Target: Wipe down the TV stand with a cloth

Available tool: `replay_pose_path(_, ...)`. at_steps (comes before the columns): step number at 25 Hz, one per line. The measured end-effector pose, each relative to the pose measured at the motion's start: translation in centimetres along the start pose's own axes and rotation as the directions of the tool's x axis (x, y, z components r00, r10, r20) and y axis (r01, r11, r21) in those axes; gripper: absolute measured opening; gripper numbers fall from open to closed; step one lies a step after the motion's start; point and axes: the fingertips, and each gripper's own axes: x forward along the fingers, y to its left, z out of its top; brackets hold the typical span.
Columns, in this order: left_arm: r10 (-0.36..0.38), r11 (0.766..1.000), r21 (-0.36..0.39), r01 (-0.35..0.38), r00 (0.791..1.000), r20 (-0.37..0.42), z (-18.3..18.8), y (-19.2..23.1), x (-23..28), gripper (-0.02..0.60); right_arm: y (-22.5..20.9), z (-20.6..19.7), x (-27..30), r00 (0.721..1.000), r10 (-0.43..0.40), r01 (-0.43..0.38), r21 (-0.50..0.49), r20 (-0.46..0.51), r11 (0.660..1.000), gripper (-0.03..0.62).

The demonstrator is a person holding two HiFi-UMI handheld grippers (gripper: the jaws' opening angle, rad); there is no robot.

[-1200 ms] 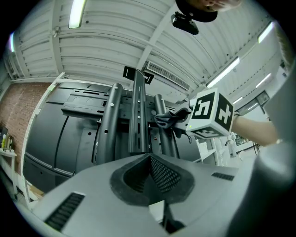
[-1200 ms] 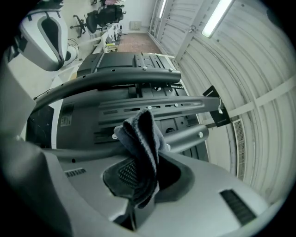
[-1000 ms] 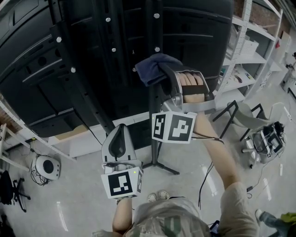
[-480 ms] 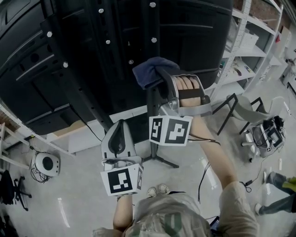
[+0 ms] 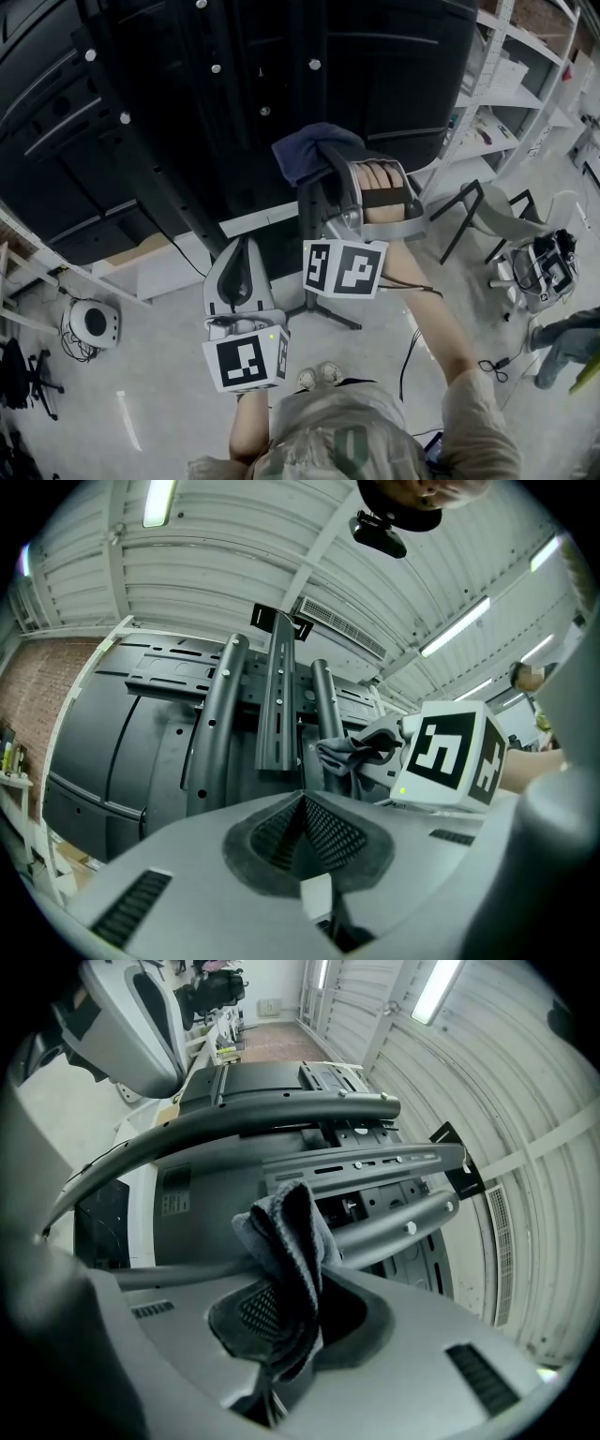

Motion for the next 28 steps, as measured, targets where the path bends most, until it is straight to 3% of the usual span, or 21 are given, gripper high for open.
replay_pose_path(15, -0.022, 1.000, -0.013, 0.022, 0.999, -0.041, -2.4, -0.5, 0.1, 0.015, 5.7, -1.4, -0.9, 0.997, 0.078, -0.077, 0.027, -0.017, 0.997, 0.057)
replay_pose_path(28, 0.010, 1.000, -0.020, -0.013, 0.994, -0.107, -5.9, 0.8, -0.2, 0.015, 10.8, -2.5, -1.6, 0.988, 0.148, -0.147, 0.031, -0.037, 0.989, 0.057)
